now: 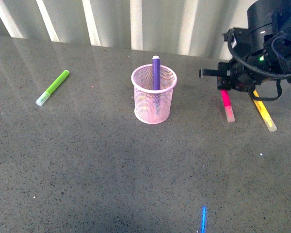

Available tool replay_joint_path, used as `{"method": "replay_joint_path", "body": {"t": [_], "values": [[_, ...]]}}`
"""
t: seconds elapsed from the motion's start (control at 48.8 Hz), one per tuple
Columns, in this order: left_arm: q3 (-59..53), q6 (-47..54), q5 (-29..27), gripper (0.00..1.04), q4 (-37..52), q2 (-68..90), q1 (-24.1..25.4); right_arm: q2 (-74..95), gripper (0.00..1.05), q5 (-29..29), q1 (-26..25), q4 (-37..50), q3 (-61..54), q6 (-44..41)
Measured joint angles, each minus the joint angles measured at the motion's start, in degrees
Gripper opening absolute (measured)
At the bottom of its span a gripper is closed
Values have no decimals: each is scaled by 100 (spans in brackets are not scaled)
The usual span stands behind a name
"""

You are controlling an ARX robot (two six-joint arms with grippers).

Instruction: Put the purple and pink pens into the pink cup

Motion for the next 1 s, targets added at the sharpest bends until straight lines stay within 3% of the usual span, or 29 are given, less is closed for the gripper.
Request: {"method": "replay_joint_path", "body": {"t": [0.307, 0.451, 0.697, 1.004], "values": [[0, 0, 0, 98, 0, 0, 0, -1285, 12, -684, 94, 3576, -1248, 334], [0, 0, 0, 98, 0, 0, 0, -1434, 12, -1534, 321, 4758, -1633, 262], [0, 0, 0, 98, 0, 0, 0, -1346, 12, -2293, 780, 5071, -1829, -72], [0, 0, 0, 98, 0, 0, 0, -905, 12, -2243, 1244, 5145, -1596, -120]]}}
